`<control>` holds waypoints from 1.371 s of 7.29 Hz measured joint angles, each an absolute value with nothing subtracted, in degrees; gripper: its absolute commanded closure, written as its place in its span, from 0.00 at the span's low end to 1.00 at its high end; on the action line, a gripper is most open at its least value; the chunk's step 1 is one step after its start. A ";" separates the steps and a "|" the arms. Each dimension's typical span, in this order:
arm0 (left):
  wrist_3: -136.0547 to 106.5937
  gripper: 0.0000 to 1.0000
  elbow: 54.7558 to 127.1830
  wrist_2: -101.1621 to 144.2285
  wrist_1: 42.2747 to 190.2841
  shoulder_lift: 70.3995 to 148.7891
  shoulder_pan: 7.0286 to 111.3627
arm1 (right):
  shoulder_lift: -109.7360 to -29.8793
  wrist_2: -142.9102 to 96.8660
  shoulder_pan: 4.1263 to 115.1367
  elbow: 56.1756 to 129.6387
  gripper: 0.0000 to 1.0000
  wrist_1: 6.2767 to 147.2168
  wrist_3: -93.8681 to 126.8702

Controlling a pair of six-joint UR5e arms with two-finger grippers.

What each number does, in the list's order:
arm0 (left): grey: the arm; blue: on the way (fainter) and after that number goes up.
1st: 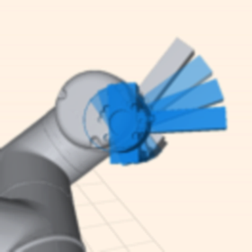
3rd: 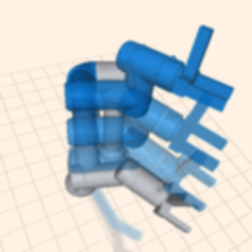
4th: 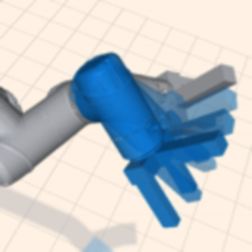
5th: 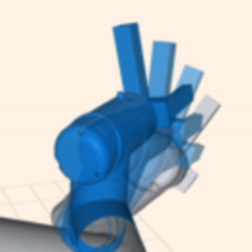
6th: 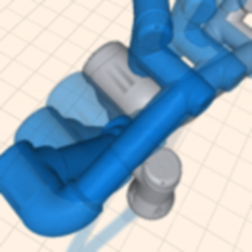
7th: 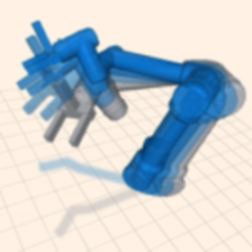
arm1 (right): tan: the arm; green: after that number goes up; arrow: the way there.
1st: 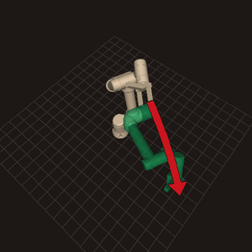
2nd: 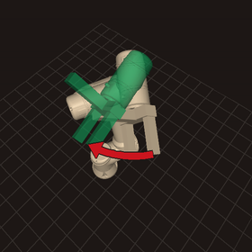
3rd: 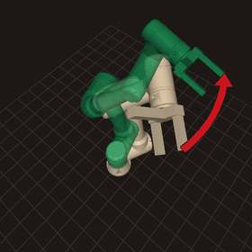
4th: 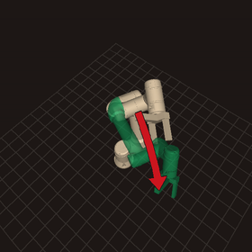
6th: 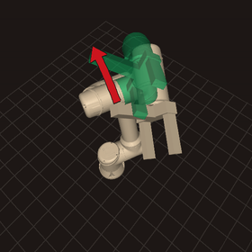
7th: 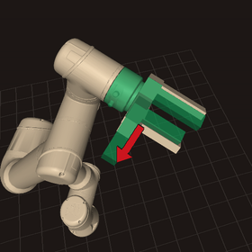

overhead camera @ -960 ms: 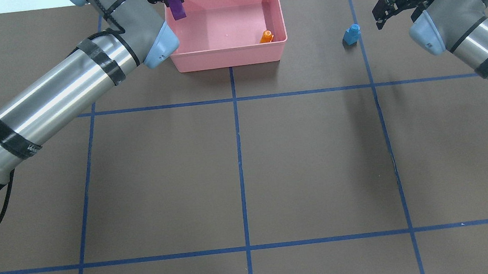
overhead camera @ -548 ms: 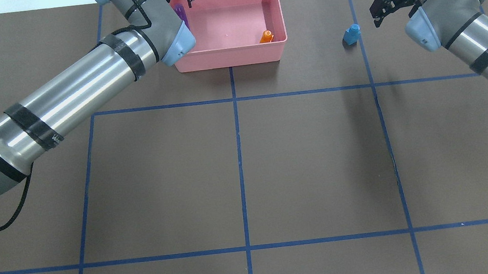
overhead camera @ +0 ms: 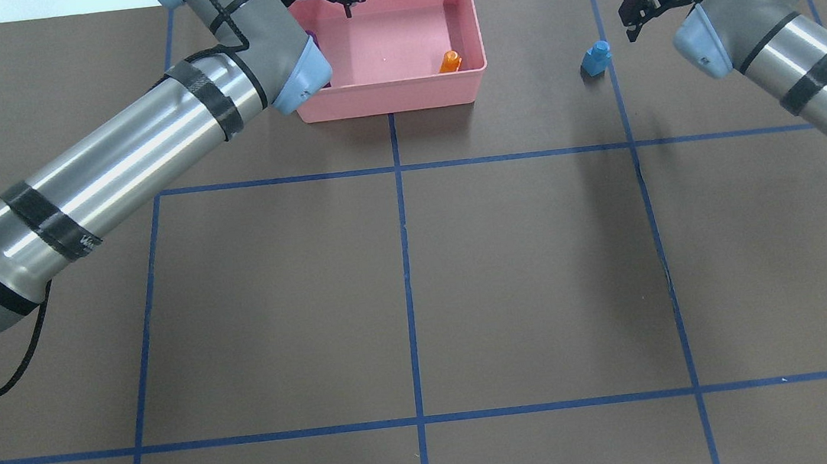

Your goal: Put all blocks into box

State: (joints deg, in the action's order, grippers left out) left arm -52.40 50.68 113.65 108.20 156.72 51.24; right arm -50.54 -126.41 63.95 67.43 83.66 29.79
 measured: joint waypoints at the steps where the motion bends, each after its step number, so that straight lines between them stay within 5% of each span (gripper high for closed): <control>1: -50.63 0.00 54.93 117.16 108.07 153.26 52.19 | -48.90 -126.35 63.80 63.50 0.01 80.17 30.03; 4: -43.30 0.00 74.28 126.98 107.97 135.54 55.84 | -44.64 -125.28 61.57 53.25 0.02 69.49 30.31; 7: -41.67 0.00 83.60 128.78 107.85 127.03 56.49 | -43.92 -123.10 59.27 50.12 0.60 65.28 30.25; 8: -41.68 0.00 84.02 128.83 107.84 126.59 56.43 | -43.89 -122.72 58.85 49.62 0.93 64.85 30.24; 10: -42.14 0.00 84.24 128.85 107.86 126.47 56.30 | -43.91 -122.54 58.50 49.11 1.00 64.63 30.25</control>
